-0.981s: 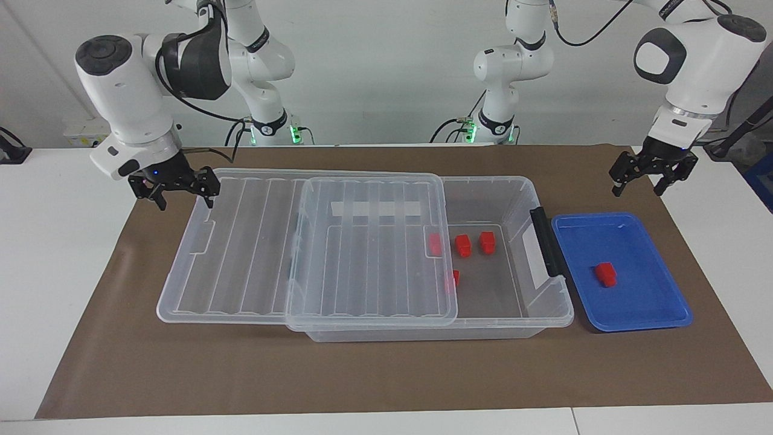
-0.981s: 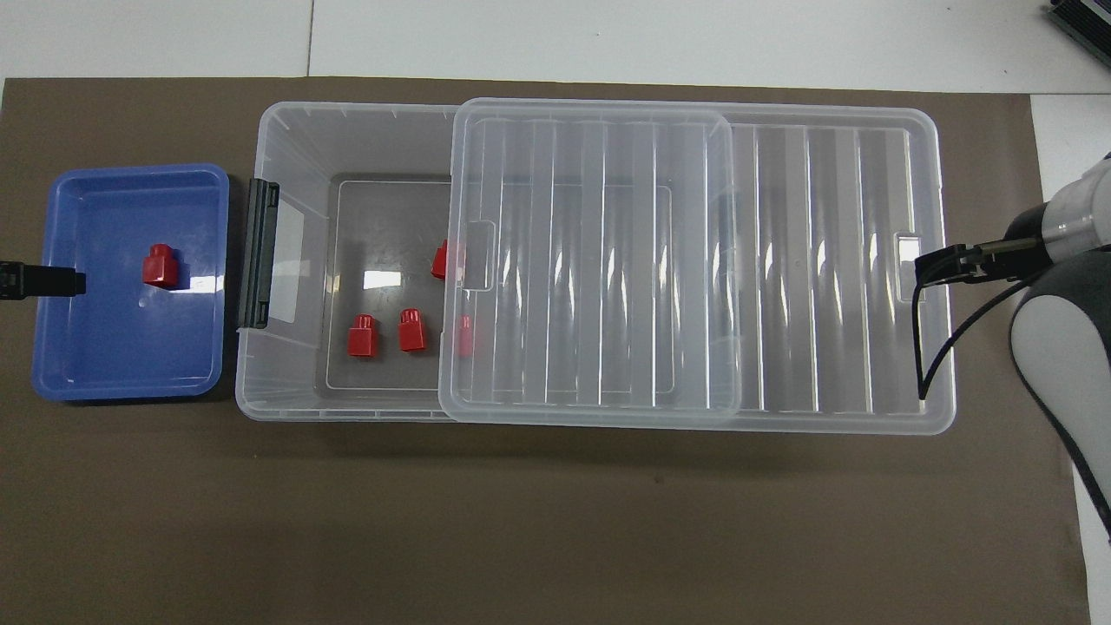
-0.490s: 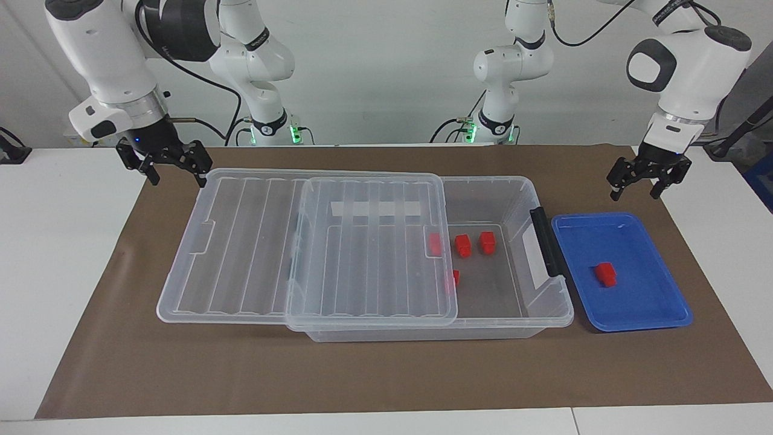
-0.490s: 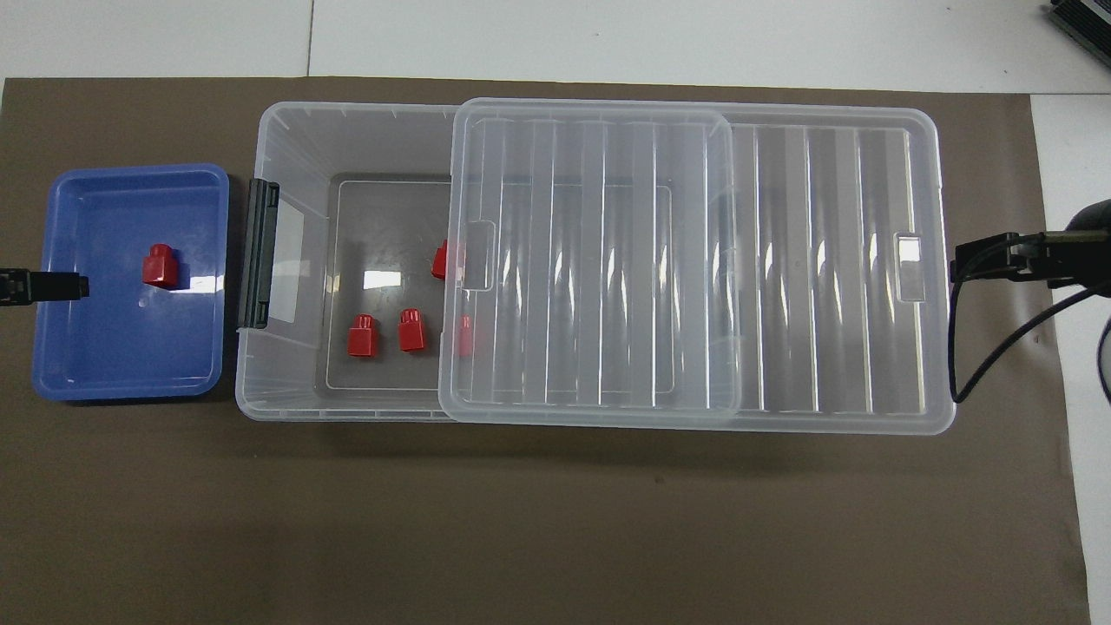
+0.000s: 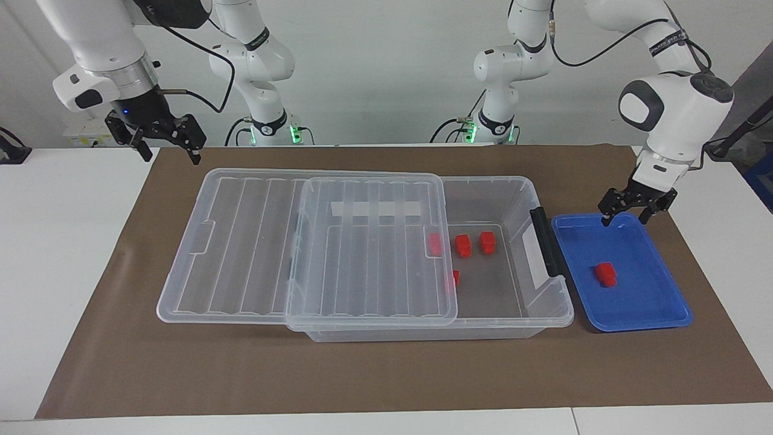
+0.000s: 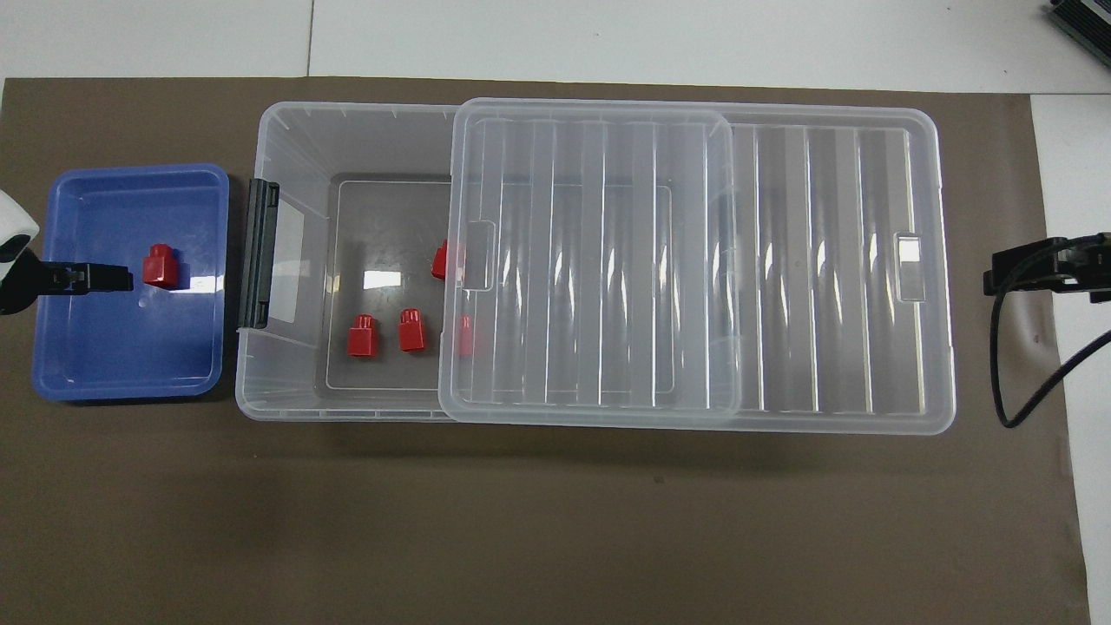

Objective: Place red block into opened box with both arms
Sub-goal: 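Release the lid with the right gripper while the left gripper reaches the block, then grasp the red block in the blue tray with the left gripper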

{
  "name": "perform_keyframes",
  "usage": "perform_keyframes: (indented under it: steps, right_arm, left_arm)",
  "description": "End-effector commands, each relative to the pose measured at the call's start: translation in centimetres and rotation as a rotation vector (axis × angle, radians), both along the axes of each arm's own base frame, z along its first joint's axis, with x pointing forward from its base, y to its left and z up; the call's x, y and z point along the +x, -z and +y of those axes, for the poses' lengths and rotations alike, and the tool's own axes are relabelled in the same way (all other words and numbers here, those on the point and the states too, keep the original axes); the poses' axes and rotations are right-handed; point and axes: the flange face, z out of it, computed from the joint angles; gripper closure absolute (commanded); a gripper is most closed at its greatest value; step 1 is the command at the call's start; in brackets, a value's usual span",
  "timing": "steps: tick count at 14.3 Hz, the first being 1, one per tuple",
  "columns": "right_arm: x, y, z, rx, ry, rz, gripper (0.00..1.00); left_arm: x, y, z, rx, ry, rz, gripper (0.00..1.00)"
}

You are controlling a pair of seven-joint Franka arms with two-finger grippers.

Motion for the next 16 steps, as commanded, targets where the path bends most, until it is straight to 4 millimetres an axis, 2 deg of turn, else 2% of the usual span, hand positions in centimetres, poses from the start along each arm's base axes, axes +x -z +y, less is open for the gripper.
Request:
perform_keyframes:
  steps: [1, 4, 7, 9, 10, 14, 16]
  right_arm:
    - [0.2, 0.0, 0.3, 0.015, 0.006, 0.016, 0.0]
    - [-0.1, 0.4, 0.7, 0.017, -0.001, 0.037, 0.0]
    - [-0.2, 0.7, 0.8, 0.017, -0.006, 0.044, 0.0]
    - [-0.3, 0.8, 0.8, 0.016, -0.006, 0.047, 0.0]
    - [-0.4, 0.8, 0.8, 0.016, -0.006, 0.048, 0.0]
    - [-0.5, 1.1, 1.0, 0.018, -0.009, 0.054, 0.0]
    - [-0.5, 1.2, 1.0, 0.018, 0.0, 0.053, 0.0]
  left_arm:
    - [0.8, 2.8, 0.4, 0.012, -0.014, 0.0, 0.0]
    - [1.4, 7.2, 0.8, 0.01, -0.026, 0.031, 0.0]
    - [1.9, 9.8, 0.9, 0.008, -0.051, 0.042, 0.0]
    - [2.6, 12.9, 1.0, 0.008, -0.088, 0.034, 0.0]
    - [2.8, 13.5, 1.0, 0.01, -0.087, 0.025, 0.0]
    - [3.8, 13.4, 1.0, 0.018, -0.064, 0.004, 0.0]
    - [4.3, 14.0, 1.0, 0.022, -0.051, -0.003, 0.0]
